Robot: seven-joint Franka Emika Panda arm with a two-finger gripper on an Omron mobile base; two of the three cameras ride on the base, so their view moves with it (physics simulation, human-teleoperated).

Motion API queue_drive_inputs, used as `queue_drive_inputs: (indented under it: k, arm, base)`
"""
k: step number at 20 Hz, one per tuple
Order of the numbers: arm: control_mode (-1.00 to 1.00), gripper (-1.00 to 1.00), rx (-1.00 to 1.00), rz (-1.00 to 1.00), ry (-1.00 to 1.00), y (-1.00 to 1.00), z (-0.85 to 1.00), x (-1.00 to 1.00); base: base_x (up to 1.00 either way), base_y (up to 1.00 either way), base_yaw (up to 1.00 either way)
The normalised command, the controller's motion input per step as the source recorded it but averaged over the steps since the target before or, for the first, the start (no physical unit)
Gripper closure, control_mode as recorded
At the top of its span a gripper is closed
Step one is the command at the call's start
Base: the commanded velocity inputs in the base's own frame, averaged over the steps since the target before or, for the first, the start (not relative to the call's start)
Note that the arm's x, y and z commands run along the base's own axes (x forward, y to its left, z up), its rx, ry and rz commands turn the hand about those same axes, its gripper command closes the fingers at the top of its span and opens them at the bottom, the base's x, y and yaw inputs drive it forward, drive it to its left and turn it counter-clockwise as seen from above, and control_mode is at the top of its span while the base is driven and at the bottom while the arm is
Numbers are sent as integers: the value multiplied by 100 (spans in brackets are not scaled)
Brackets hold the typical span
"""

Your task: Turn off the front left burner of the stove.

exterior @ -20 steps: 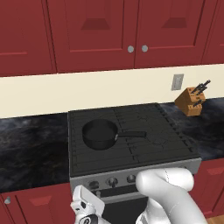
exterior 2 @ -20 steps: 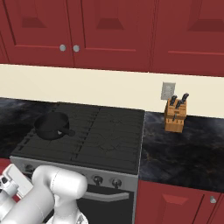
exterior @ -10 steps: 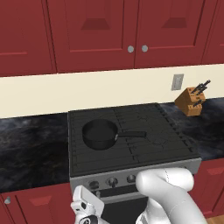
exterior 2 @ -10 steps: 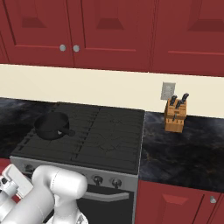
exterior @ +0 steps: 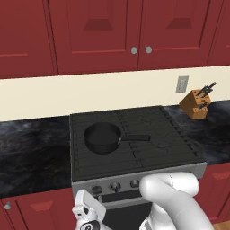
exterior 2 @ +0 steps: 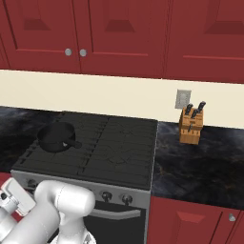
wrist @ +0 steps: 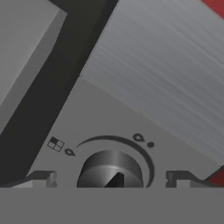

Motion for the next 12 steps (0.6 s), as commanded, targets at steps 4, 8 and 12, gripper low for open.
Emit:
queue_drive_inputs:
  k: [4, 8, 12]
  arm:
    - [-100, -100, 2, 0, 0, 0, 14, -7]
    - [-100, -100, 2, 0, 0, -4, 1, 0]
    - [-100, -100, 1, 0, 0, -7, 0, 11]
  base:
    - [0, 0, 0]
    - [0, 0, 0]
    - [0, 0, 0]
